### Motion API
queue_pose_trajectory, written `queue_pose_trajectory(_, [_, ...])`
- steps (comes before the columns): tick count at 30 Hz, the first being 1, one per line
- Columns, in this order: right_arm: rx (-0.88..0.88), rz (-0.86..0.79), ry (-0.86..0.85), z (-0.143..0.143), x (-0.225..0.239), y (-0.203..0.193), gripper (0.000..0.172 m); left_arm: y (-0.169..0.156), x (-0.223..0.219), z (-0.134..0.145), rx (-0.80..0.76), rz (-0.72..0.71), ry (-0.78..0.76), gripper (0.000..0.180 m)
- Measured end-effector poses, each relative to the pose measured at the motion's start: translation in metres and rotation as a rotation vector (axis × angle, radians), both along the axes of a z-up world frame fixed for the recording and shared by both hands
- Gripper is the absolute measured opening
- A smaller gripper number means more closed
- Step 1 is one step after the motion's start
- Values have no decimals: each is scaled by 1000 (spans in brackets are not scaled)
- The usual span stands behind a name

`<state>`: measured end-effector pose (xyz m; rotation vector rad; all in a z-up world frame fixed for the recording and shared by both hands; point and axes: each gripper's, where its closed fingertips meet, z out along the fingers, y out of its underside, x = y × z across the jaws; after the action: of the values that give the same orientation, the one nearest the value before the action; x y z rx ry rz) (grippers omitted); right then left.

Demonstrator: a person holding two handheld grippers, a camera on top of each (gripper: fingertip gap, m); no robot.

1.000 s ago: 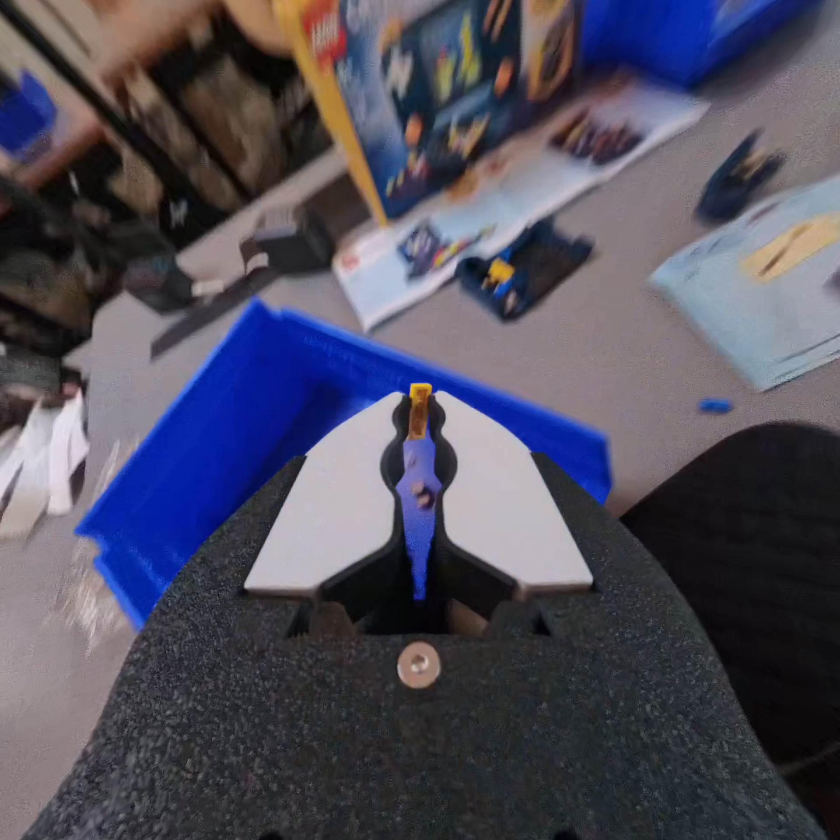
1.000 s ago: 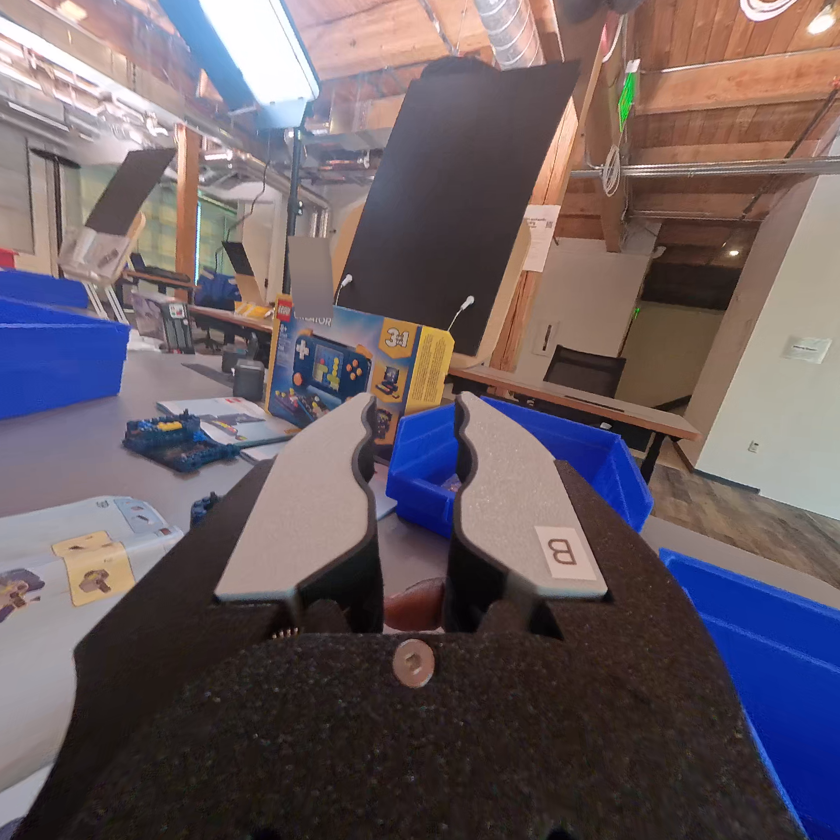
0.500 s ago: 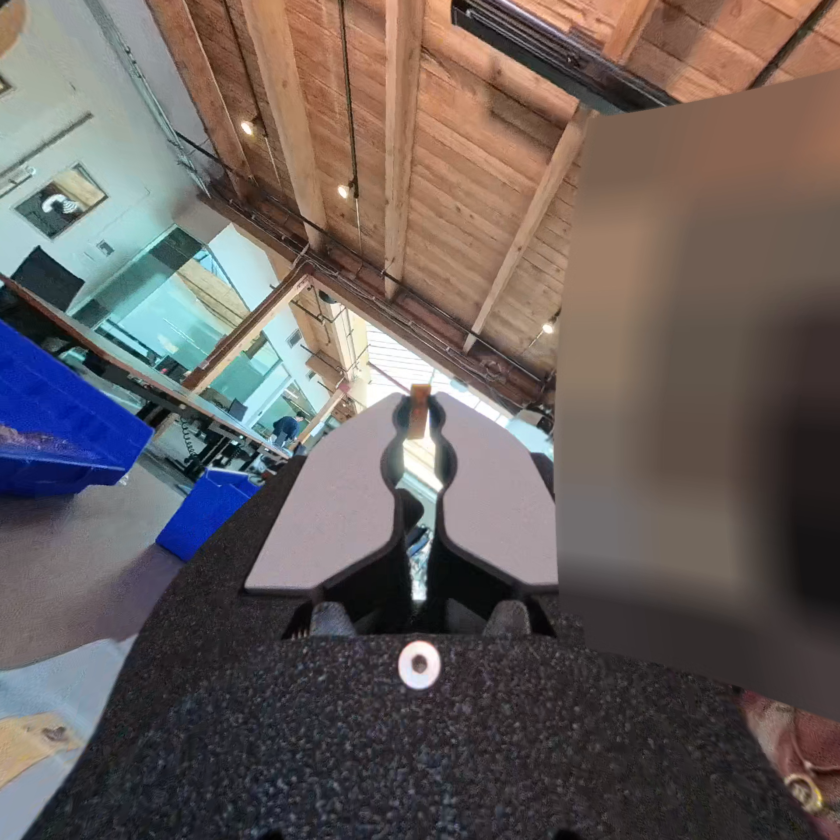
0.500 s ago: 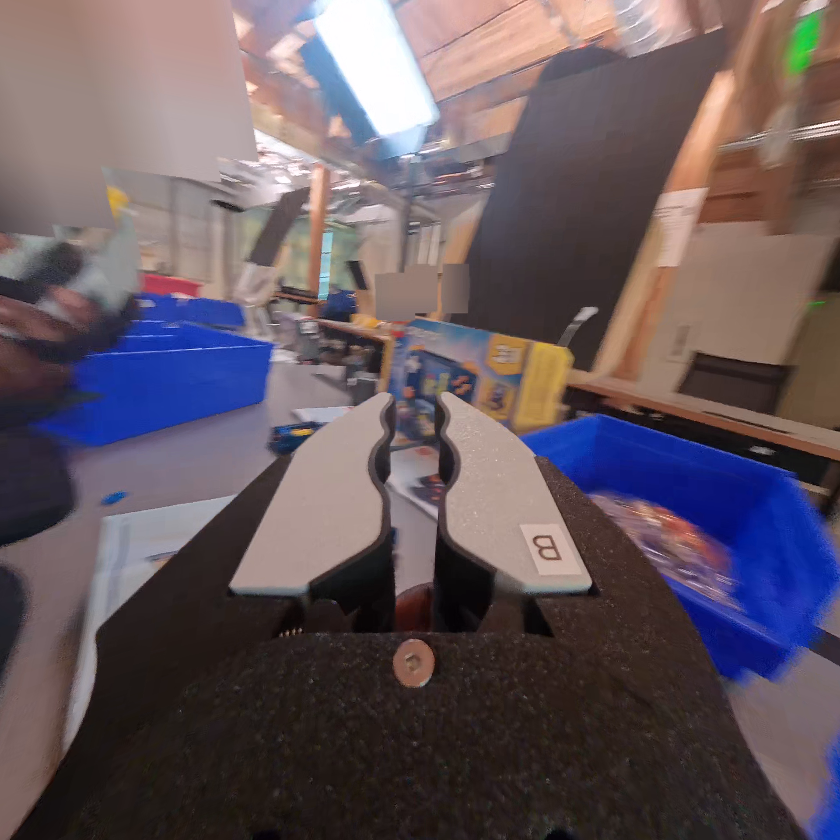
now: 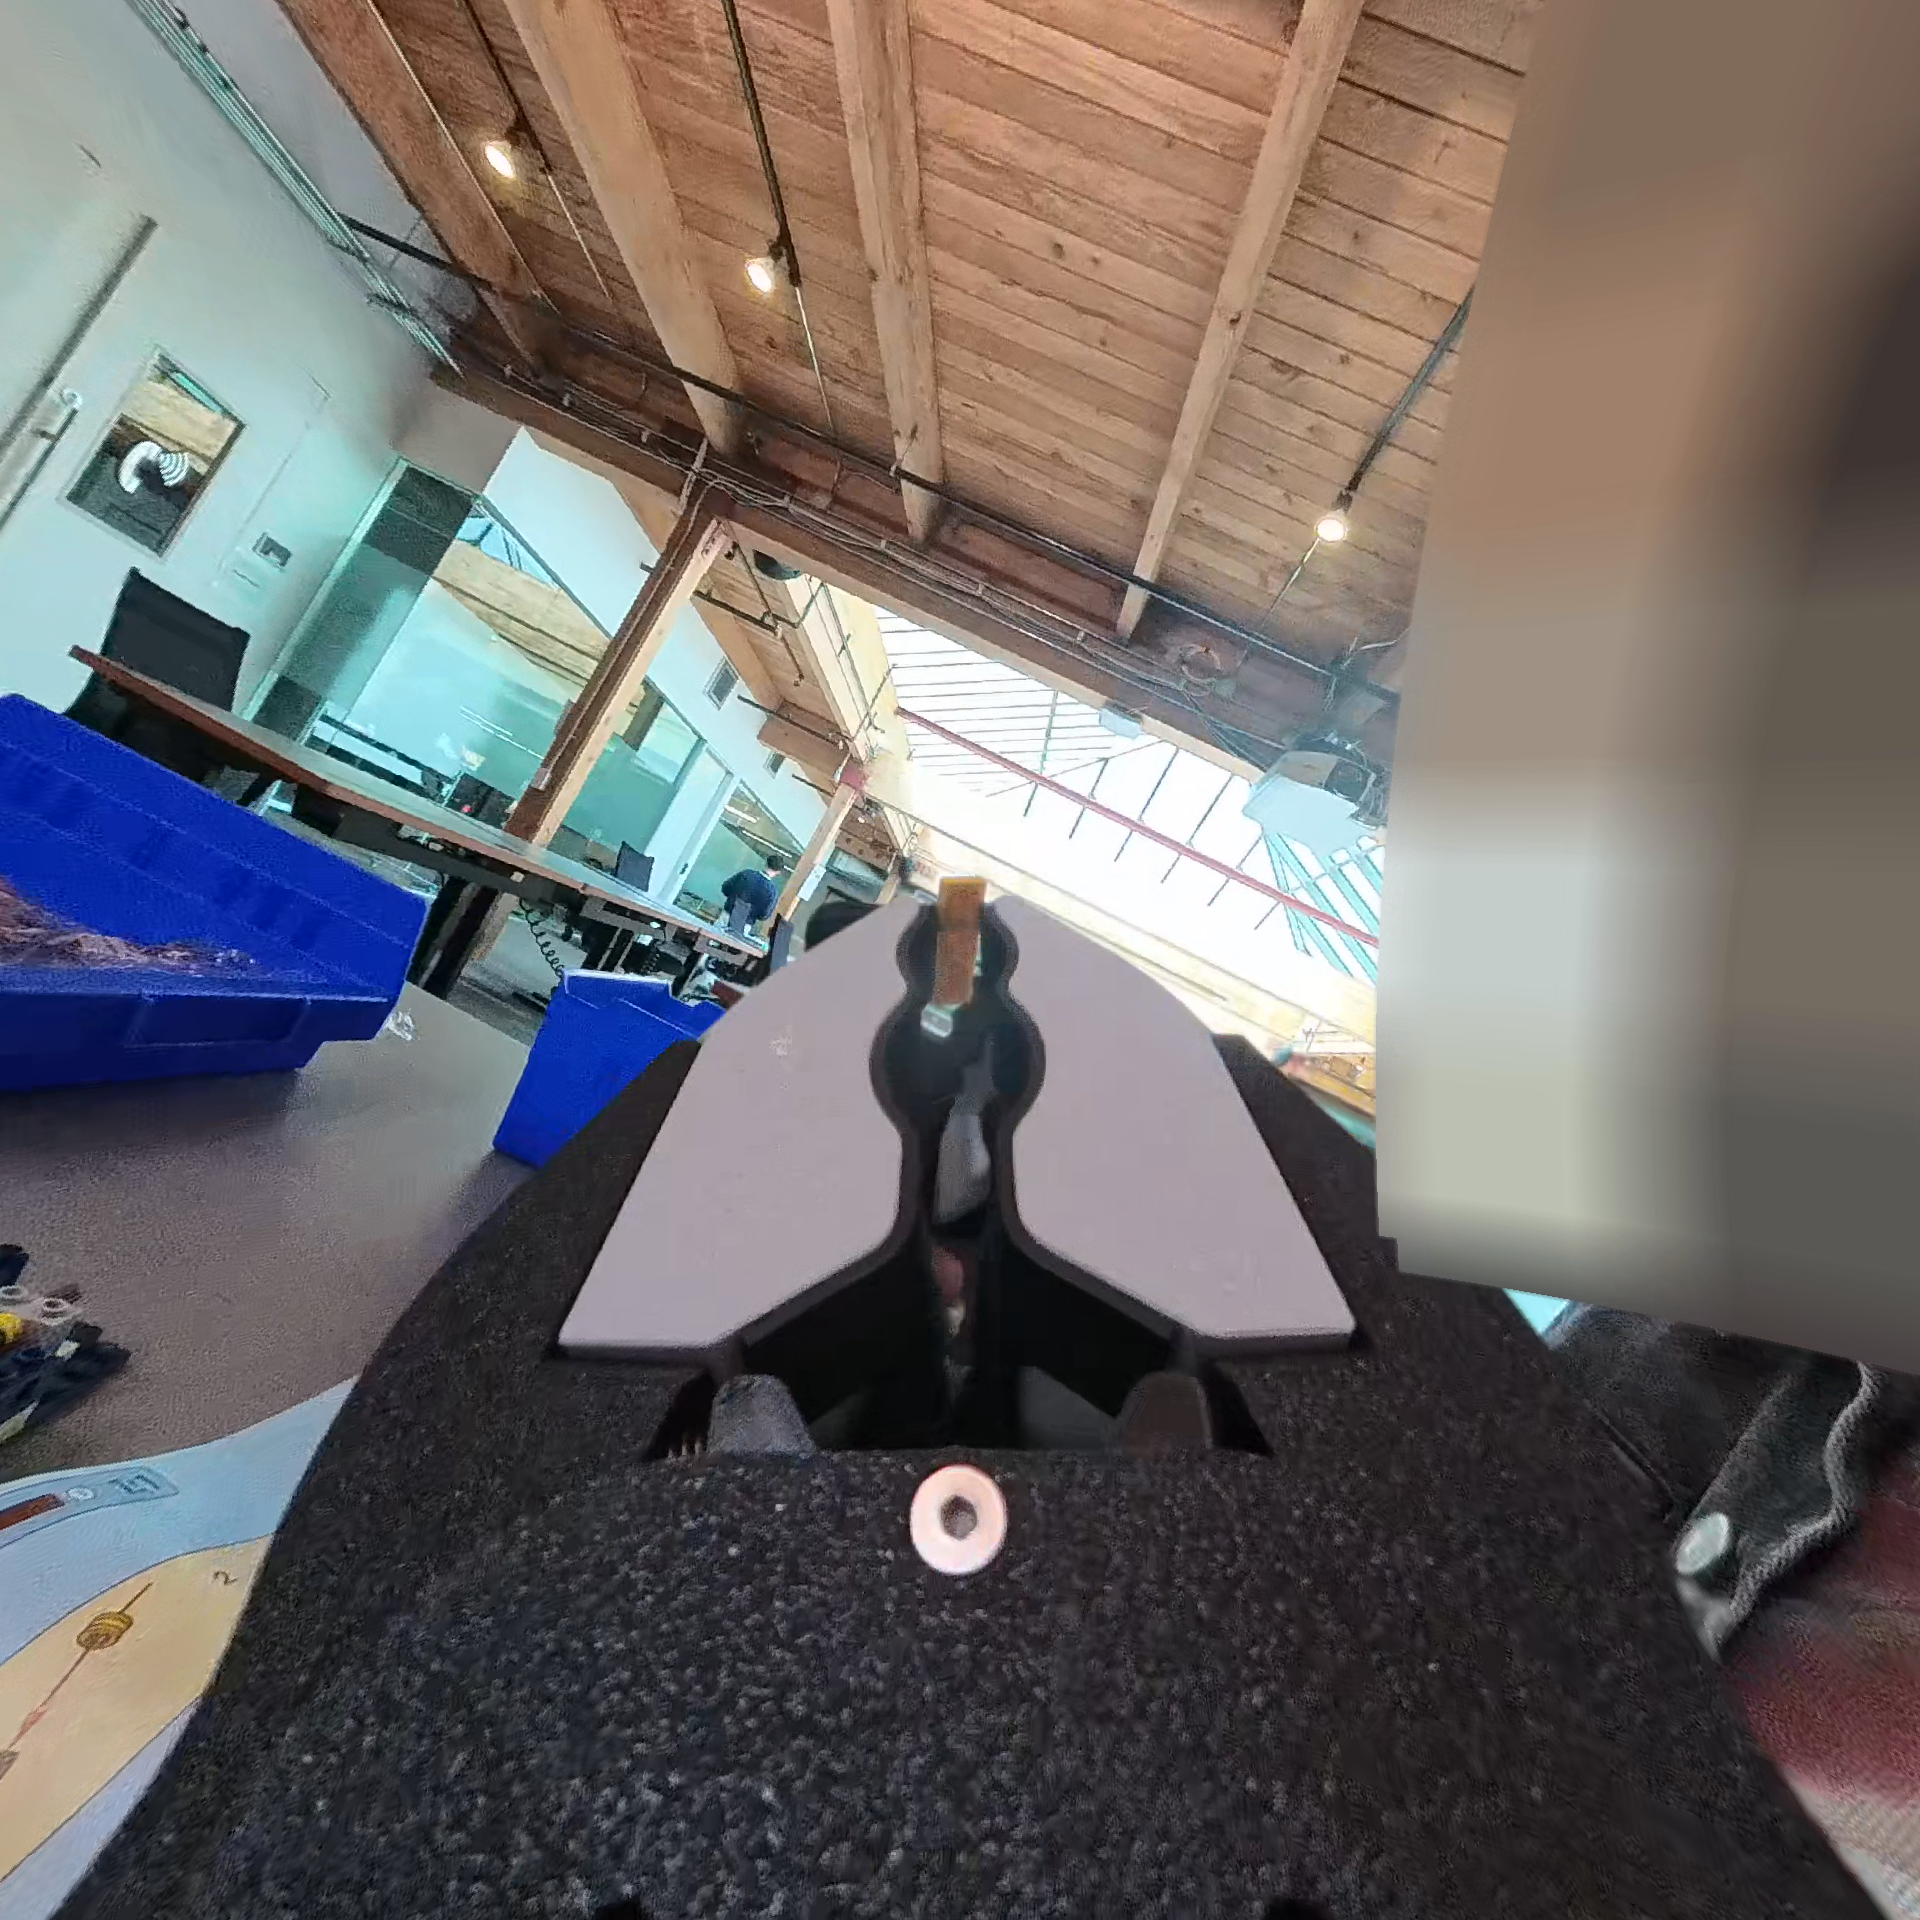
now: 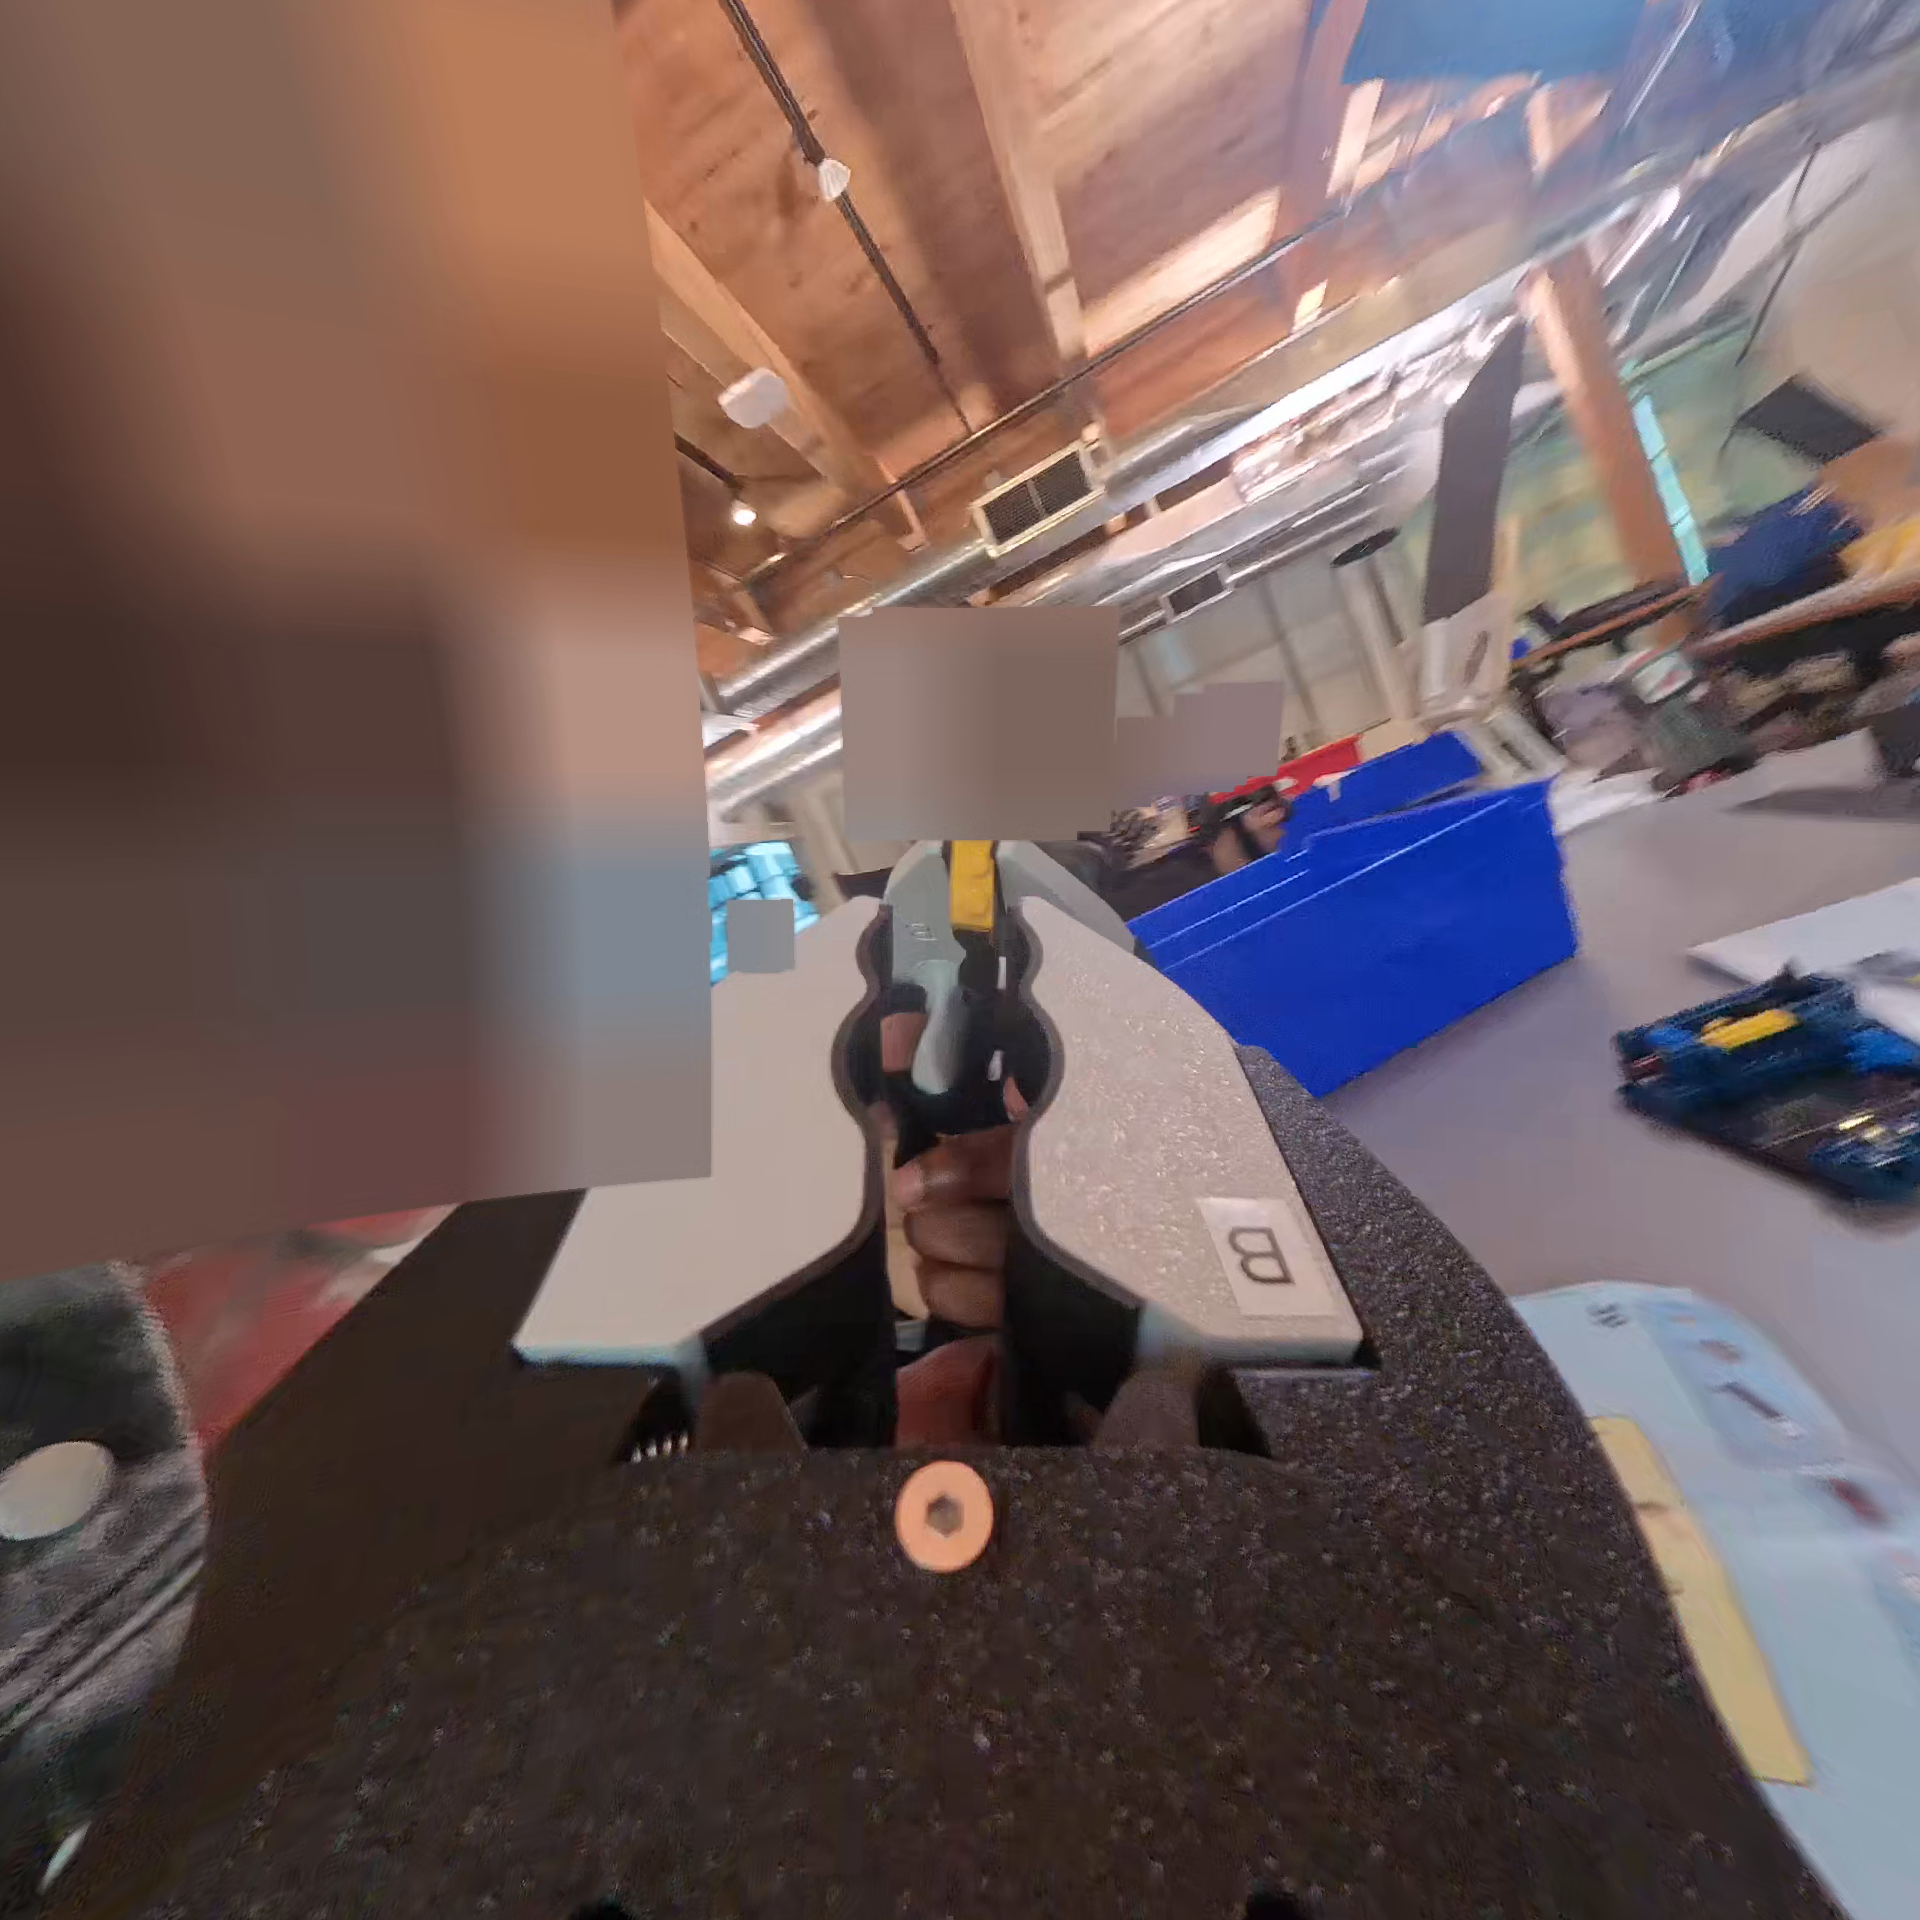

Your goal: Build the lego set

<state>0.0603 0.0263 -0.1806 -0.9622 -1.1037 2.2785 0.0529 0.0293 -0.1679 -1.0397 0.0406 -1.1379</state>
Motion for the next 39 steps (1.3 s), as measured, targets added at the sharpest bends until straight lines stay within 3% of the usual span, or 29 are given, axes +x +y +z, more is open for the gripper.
queue_pose_trajectory(5, [-44, 105, -28, -5, -1, -9, 19, -1, 8, -4, -6, -42, 18, 7])
queue_pose_trajectory(8, [-37, 103, -20, -5, 0, -10, 8, -2, 13, -6, -6, -65, 37, 7])
queue_pose_trajectory(12, [37, 65, -34, -6, 4, -4, 7, 1, 15, -6, -20, -21, 147, 8])
queue_pose_trajectory(15, [119, -131, 17, 8, 22, 32, 7, 16, 4, 1, -45, 138, 411, 34])
queue_pose_trajectory(18, [148, -486, 69, 22, 52, 92, 8, 41, -14, 11, -44, 316, 721, 59])
queue_pose_trajectory(21, [82, -772, 104, 25, 80, 138, 8, 73, -40, 25, -94, 422, 715, 61])
queue_pose_trajectory(23, [23, -825, 143, 28, 92, 150, 8, 93, -45, 25, -160, 395, 638, 63])
queue_pose_trajectory(26, [33, -852, 104, 21, 91, 156, 8, 121, -45, -4, -234, 349, 708, 69])
queue_pose_trajectory(30, [131, -858, 34, 12, 77, 151, 8, 136, -55, -63, -285, 347, 875, 46])
queue_pose_trajectory(34, [220, -839, -31, 1, 65, 145, 8, 131, -61, -77, -242, 355, 967, 48])
queue_pose_trajectory(39, [251, -816, -86, -9, 56, 144, 8, 127, -57, -119, -425, 145, 1072, 60])
